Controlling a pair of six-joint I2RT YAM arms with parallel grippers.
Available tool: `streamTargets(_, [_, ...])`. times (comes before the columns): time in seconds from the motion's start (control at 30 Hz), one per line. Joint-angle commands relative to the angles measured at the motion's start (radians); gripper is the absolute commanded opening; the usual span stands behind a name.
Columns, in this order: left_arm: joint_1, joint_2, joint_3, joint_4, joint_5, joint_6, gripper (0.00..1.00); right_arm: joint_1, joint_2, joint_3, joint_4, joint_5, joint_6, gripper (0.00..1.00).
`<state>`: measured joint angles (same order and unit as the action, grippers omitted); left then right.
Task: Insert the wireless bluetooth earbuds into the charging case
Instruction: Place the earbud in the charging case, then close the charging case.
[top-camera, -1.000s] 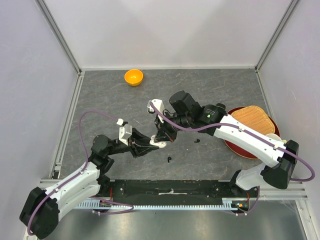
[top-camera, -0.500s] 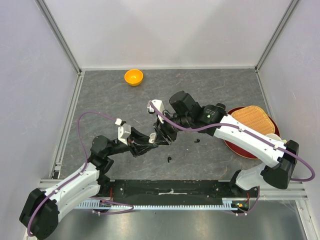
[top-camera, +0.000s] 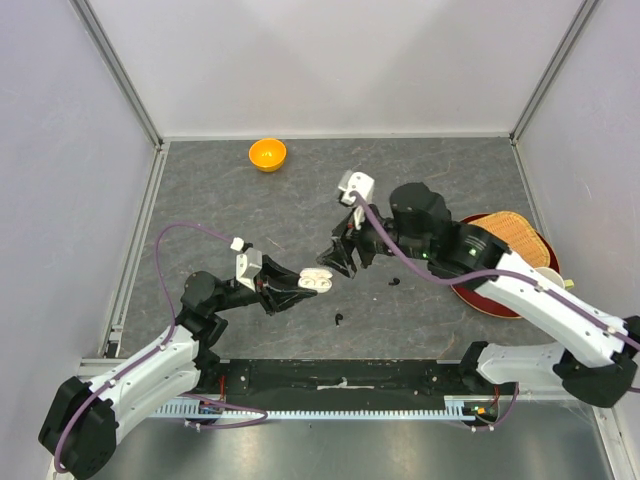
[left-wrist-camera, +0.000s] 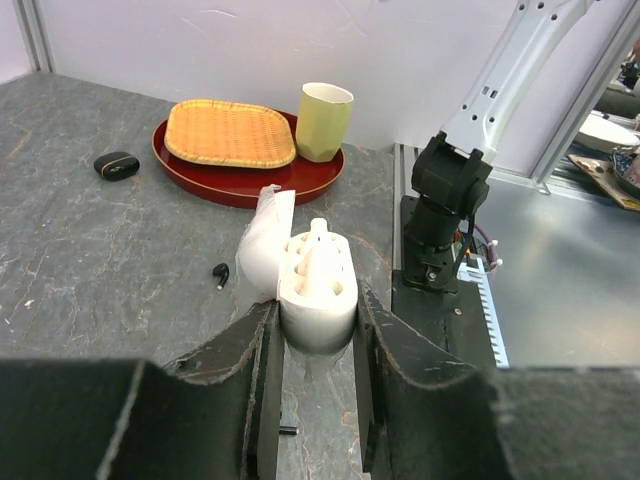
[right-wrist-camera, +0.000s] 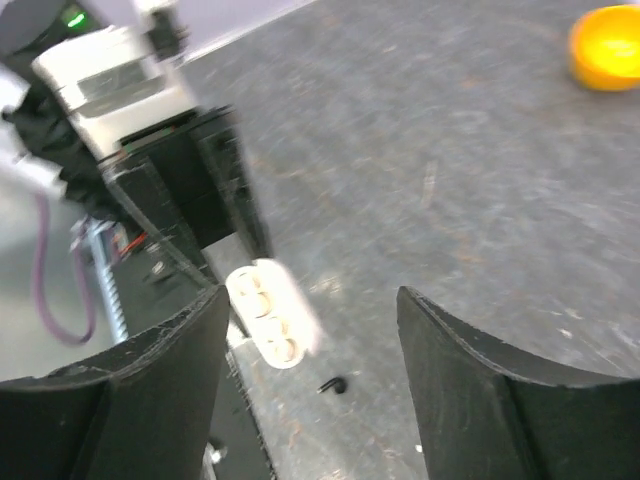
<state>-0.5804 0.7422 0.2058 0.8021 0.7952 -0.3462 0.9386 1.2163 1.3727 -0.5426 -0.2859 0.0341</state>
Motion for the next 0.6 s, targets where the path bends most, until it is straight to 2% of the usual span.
streamTargets(0.0, [-0.006,-0.009,0.006,0.045,0.01,0.042,0.02,-0.004,-0.058,-0.066,0.124,0.438,0.114,0.78])
streamTargets(0.07, [-0.004,-0.007,0.006,0.049,0.01,0.041,0.02,-0.026,-0.035,-0.067,0.103,0.464,0.164,0.8])
streamTargets(0.27, [-0.004,-0.009,0.004,0.062,0.012,0.035,0.02,-0.037,0.063,-0.084,0.118,0.389,0.327,0.81])
streamTargets(0.4, [-0.004,-0.009,0.009,0.062,0.012,0.036,0.02,-0.037,0.095,-0.113,0.151,0.383,0.375,0.82])
streamTargets(0.57, [-0.004,-0.001,0.017,0.06,0.007,0.041,0.02,-0.037,0.107,-0.159,0.223,0.3,0.411,0.82])
